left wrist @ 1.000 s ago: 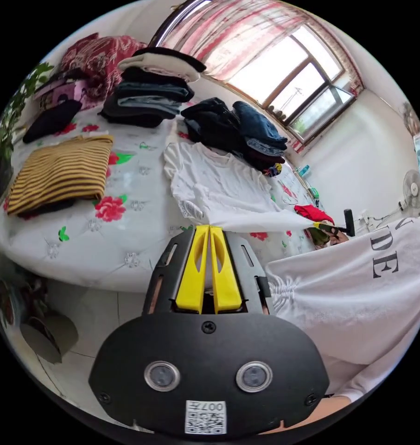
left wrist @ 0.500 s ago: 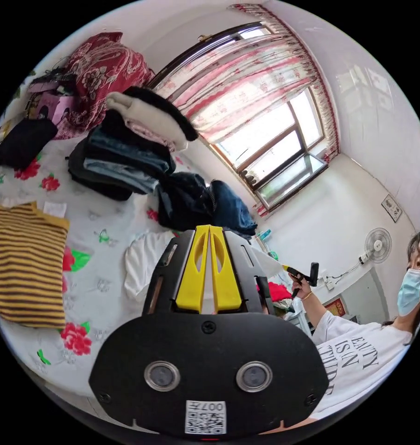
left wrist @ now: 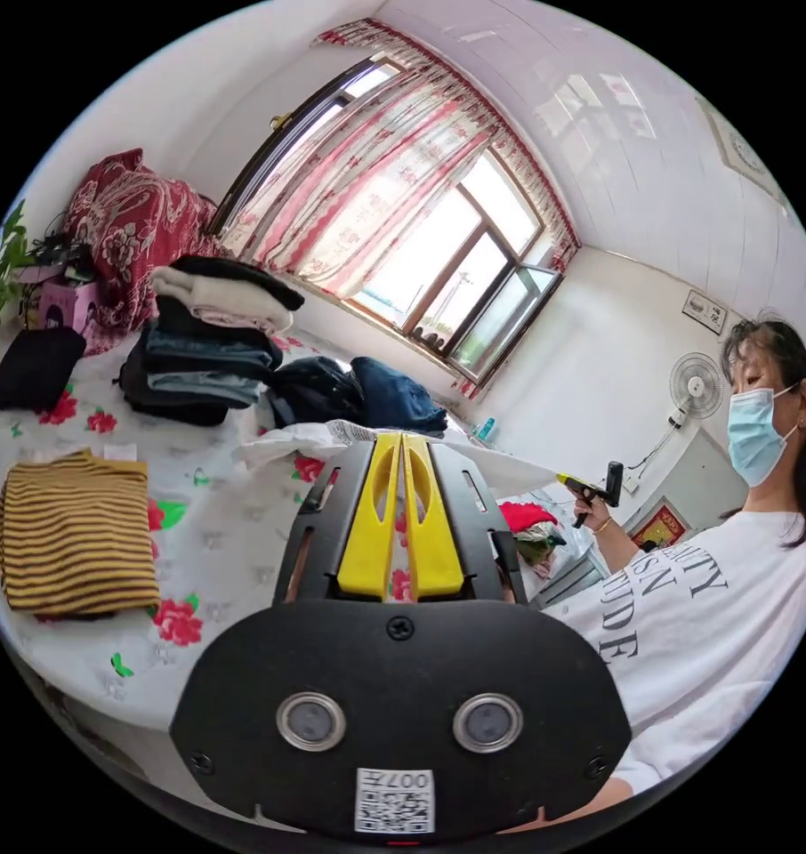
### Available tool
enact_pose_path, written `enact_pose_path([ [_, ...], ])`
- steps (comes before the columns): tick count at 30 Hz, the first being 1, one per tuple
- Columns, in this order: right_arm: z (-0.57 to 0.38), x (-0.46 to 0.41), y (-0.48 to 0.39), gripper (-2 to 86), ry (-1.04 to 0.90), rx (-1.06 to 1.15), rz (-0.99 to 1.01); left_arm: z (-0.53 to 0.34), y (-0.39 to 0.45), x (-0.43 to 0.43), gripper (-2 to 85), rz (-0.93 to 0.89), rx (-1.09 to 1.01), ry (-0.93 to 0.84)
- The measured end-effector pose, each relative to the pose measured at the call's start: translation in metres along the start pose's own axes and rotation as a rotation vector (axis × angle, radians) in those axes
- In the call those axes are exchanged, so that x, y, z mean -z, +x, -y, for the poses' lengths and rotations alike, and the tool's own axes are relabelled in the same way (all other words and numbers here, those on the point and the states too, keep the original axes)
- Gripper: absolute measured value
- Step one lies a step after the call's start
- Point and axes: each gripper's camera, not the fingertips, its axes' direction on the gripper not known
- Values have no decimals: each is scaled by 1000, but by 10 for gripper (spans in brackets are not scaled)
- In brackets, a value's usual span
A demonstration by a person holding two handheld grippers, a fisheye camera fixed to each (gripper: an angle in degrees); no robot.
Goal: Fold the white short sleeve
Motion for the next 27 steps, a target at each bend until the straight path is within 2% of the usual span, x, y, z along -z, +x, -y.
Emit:
enact_pose_path([
  [4, -68, -42, -6, -2, -184, -164, 39, -100, -30, -15, -10, 90, 151, -149],
  [7, -113, -69, -9, -3, -292, -305, 84, -166, -55, -16, -10, 90, 351, -190],
  [10, -140, -81, -17, -3, -347, -415, 129, -200, -63, -12, -10, 88, 460, -207],
  [17, -120, -80, -22, -2, -339, -483, 184, -187, -68, -24, -10, 107, 454, -223],
  [24, -31, -123, 10, 0, -328, -478, 138, -118, -109, -128, -7, 178, 436, -289],
  [27, -3, -160, 29, 3, -347, -562, 62, -102, -131, -184, 2, 195, 474, -331],
])
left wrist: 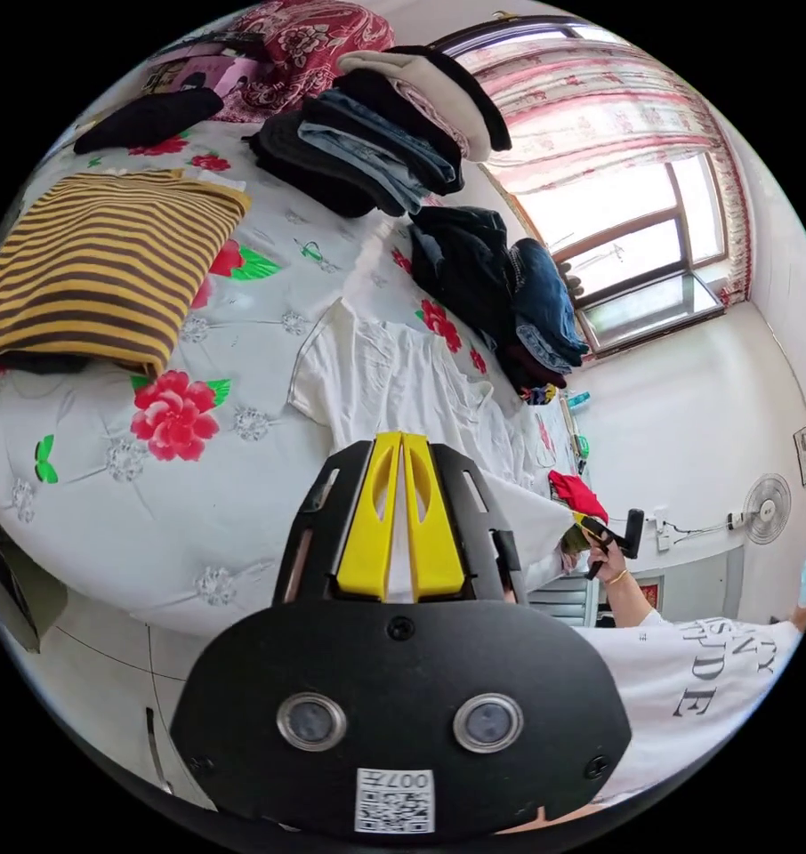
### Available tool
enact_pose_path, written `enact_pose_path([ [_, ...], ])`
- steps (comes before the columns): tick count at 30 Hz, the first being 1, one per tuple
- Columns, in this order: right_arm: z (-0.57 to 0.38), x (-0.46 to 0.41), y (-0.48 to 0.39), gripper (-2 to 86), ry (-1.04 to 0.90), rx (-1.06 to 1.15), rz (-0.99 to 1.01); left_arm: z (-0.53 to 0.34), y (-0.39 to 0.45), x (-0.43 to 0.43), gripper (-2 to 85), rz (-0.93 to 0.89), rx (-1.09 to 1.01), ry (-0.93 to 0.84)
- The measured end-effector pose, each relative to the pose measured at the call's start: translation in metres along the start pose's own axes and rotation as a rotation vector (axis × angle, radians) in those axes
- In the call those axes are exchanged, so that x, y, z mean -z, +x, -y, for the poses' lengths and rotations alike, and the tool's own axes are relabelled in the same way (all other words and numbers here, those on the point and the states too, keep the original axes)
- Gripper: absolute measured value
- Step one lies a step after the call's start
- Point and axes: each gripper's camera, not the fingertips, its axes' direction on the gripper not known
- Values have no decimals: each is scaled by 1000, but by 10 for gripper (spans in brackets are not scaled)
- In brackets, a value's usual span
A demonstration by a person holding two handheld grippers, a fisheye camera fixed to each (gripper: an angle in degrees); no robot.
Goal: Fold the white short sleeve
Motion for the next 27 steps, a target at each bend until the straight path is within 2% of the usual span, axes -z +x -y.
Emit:
enact_pose_path([
  [4, 28, -31, 2, 15, -4, -193, -165, 21, 1, -38, 47, 149, 67, -28],
  [9, 36, -22, -23, 32, 117, -226, -174, 21, 19, -41, 48, 194, 3, -26],
  [12, 54, -26, -33, 39, 112, -234, -245, 30, 33, -55, 47, 244, -36, -61],
  [23, 171, -74, -97, 24, 36, -37, -362, 123, 146, -179, 62, 265, -298, -179],
  [27, 184, -103, -119, 6, -54, -20, -540, 147, 146, -237, 32, 400, -273, -286],
])
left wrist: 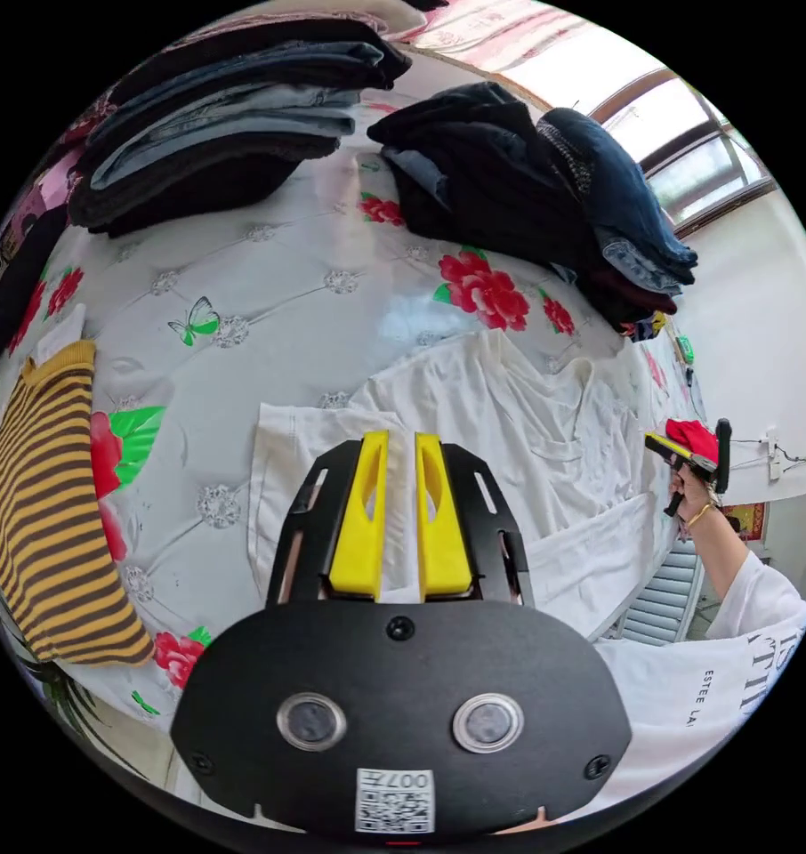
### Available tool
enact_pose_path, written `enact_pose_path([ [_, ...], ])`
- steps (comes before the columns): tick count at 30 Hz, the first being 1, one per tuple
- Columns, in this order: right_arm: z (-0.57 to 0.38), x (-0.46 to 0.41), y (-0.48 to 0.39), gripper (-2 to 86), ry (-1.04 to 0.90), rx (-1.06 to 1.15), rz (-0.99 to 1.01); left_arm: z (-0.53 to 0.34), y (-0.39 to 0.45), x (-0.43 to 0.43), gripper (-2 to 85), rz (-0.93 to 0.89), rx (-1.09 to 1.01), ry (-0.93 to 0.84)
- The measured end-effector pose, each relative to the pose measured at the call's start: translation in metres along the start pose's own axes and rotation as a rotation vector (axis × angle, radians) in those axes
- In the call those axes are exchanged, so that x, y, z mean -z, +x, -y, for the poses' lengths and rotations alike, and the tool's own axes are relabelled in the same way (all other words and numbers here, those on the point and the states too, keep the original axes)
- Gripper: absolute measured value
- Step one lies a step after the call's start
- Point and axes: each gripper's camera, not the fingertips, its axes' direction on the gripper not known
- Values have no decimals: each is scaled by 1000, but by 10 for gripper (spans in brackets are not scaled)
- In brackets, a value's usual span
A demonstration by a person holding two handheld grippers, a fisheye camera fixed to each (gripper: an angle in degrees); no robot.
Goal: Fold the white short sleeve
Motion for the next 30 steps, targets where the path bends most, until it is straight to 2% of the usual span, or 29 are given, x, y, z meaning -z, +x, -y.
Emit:
enact_pose_path([
  [3, -11, 9, 23, 2, -41, -145, -220, 2, 3, -5, 2, 54, -57, 8],
  [4, -23, 15, 44, 2, -50, -226, -221, 1, 3, -4, 0, 64, -47, 10],
  [8, -57, 39, 103, 6, -6, -459, -30, -10, 3, 5, 3, 112, 5, 34],
  [10, -69, 52, 127, 13, 12, -535, 155, -19, 3, 13, 13, 117, 42, 62],
  [12, -73, 66, 131, 18, 45, -561, 186, -23, 6, 20, 30, 98, 60, 81],
  [15, -65, 100, 109, 22, 133, -469, 101, -23, 26, 43, 39, 104, 35, 162],
  [19, -45, 134, 74, 17, 231, -425, -88, -3, 76, 50, 43, 76, -130, 222],
  [20, -42, 133, 73, 15, 216, -422, -97, 1, 82, 46, 44, 63, -150, 213],
  [24, -39, 94, 101, 7, -180, -330, -42, 31, 122, 1, 48, -67, -287, 107],
  [28, -73, 116, 133, 11, -214, -322, 71, 42, 133, -40, 33, 21, -288, 4],
  [30, -89, 126, 148, 8, -216, -337, 62, 39, 131, -41, 10, 28, -265, 44],
])
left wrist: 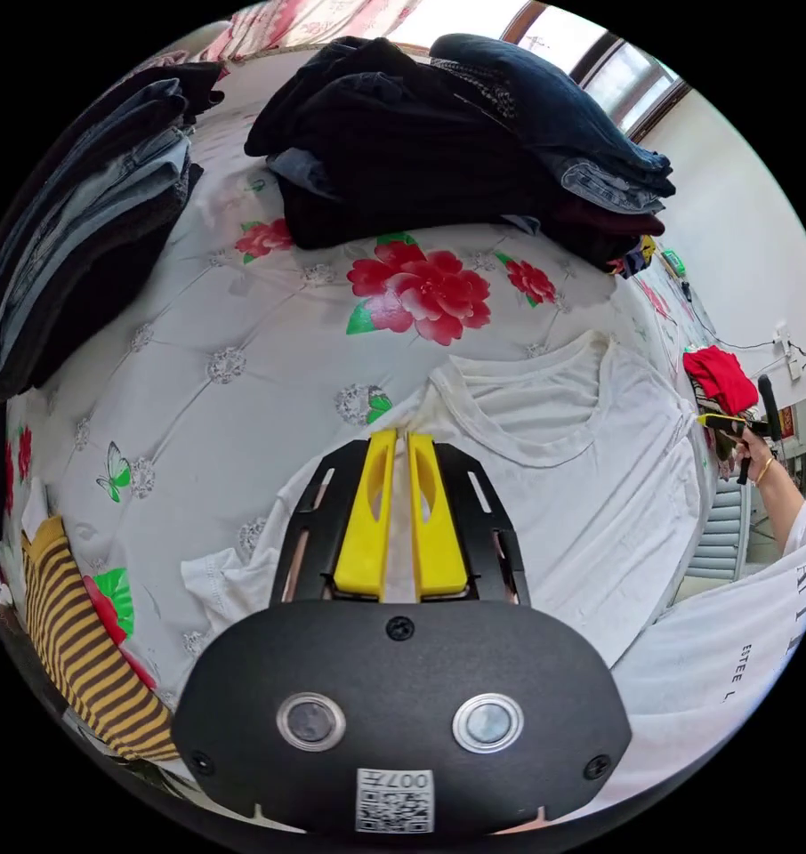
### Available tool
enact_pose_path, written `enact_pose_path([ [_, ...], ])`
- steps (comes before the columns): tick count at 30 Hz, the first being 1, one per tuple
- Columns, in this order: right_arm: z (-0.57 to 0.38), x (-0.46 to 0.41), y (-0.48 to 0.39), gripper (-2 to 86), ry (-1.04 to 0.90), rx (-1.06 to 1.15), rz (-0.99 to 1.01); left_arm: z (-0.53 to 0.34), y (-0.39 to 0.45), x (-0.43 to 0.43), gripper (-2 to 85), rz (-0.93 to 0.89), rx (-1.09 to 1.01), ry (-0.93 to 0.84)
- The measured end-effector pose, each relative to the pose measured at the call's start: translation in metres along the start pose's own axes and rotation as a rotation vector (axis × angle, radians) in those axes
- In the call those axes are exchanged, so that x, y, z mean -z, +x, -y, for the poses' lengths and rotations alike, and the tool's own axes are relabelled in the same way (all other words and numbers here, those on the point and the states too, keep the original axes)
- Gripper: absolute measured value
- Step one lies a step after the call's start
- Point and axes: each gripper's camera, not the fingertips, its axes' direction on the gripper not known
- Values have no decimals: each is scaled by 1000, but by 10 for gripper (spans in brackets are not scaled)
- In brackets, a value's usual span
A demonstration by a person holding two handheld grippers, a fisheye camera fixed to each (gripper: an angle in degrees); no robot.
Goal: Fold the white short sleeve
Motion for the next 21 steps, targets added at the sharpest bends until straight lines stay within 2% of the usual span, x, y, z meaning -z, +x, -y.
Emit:
enact_pose_path([
  [5, -2, 16, 30, -1, 38, -37, 9, -2, -9, 0, -5, -11, 59, 42],
  [8, 11, 43, 13, -2, 183, 41, 2, 3, -12, 2, -2, -2, 88, 22],
  [11, 23, 59, -35, -3, 270, 238, 90, -3, -12, 13, 10, 11, 102, 47],
  [15, 31, 44, -125, -2, 248, 552, 171, -21, -6, 39, 22, 3, 81, 124],
  [19, 30, 9, -187, -2, 185, 756, 107, -31, -6, 34, 19, -2, 63, 97],
  [21, 34, -7, -195, -2, 163, 755, 32, -33, -12, 21, 11, 40, 73, 37],
])
